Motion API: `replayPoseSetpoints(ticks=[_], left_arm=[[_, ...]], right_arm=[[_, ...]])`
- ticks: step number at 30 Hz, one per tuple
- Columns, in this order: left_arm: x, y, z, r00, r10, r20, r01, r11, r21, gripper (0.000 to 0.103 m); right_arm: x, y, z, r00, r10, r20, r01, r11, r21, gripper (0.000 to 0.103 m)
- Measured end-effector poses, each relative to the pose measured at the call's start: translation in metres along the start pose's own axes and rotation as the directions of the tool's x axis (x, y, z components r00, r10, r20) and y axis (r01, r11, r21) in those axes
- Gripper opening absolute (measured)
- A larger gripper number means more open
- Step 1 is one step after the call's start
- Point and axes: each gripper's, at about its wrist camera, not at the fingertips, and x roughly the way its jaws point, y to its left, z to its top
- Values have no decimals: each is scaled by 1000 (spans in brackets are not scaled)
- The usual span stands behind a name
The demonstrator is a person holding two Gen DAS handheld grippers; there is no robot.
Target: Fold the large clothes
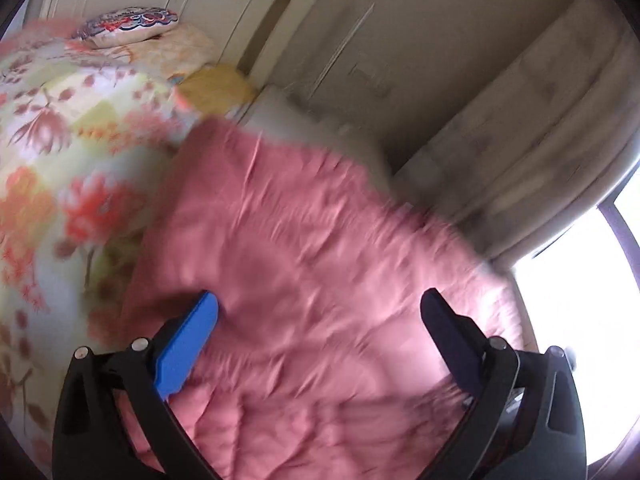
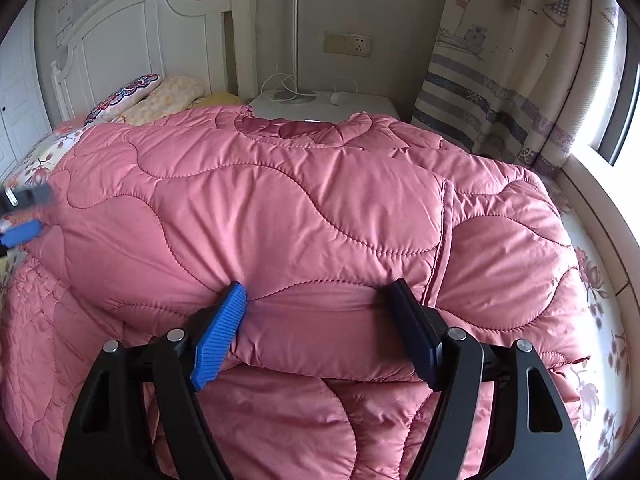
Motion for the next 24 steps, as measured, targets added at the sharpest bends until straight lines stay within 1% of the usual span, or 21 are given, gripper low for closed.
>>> replayPoseSetpoints(ticks=[1,2,3,4,5,7,8,9,10,12,13,15,16,17,19,21,22,24], left_arm=[[-3,3,13,1000,7,24,-7,1000,-16,100],[-1,6,23,999,14,32,-13,1000,-27,100],[7,13,33,1000,15,20,-14,999,-46,100],[18,18,38,1000,16,-15,-16,998,-60,100],[35,25,40,997,18,-71,-24,997,-77,100],[63,37,40,988,27,-155,-40,996,-85,100],[67,38,41,986,36,-162,-47,997,-66,100],[65,34,45,986,50,-156,-59,997,-54,100],[60,33,51,988,39,-150,-50,996,-70,100],[51,32,60,994,-19,-112,6,994,-114,100],[45,32,69,996,-35,-80,25,992,-128,100],[46,33,77,998,2,-68,-10,993,-118,100],[55,36,80,996,26,-88,-35,993,-109,100],[67,42,82,991,44,-124,-57,993,-104,100],[89,56,82,979,74,-189,-97,989,-115,100],[88,54,88,981,80,-177,-103,987,-124,100],[84,52,94,982,67,-174,-92,986,-141,100],[72,48,104,993,-5,-121,-16,985,-174,100]], right_arm=[[0,0,0,1000,4,-1,-4,1000,3,69],[0,0,0,1000,5,0,-5,1000,4,70],[1,-1,1,1000,7,0,-7,1000,5,70],[0,-1,1,1000,8,0,-8,1000,6,70],[1,-1,1,1000,10,0,-10,1000,7,70],[1,-2,1,1000,15,0,-15,1000,11,70],[1,-2,1,1000,20,0,-20,1000,13,70],[1,-3,1,1000,24,0,-24,1000,14,70],[1,-4,1,1000,27,1,-27,1000,15,70],[1,-5,1,1000,30,0,-30,999,16,71],[2,-5,1,999,32,-1,-32,999,18,71],[2,-6,1,999,37,-2,-37,999,20,71],[2,-6,1,999,39,-1,-39,999,21,71],[2,-7,1,999,42,-2,-42,999,22,72],[2,-8,1,999,46,-1,-46,999,25,72],[2,-8,2,999,55,0,-54,998,27,72],[2,-8,2,998,58,0,-58,998,27,72],[3,-9,2,998,62,0,-62,998,31,73]])
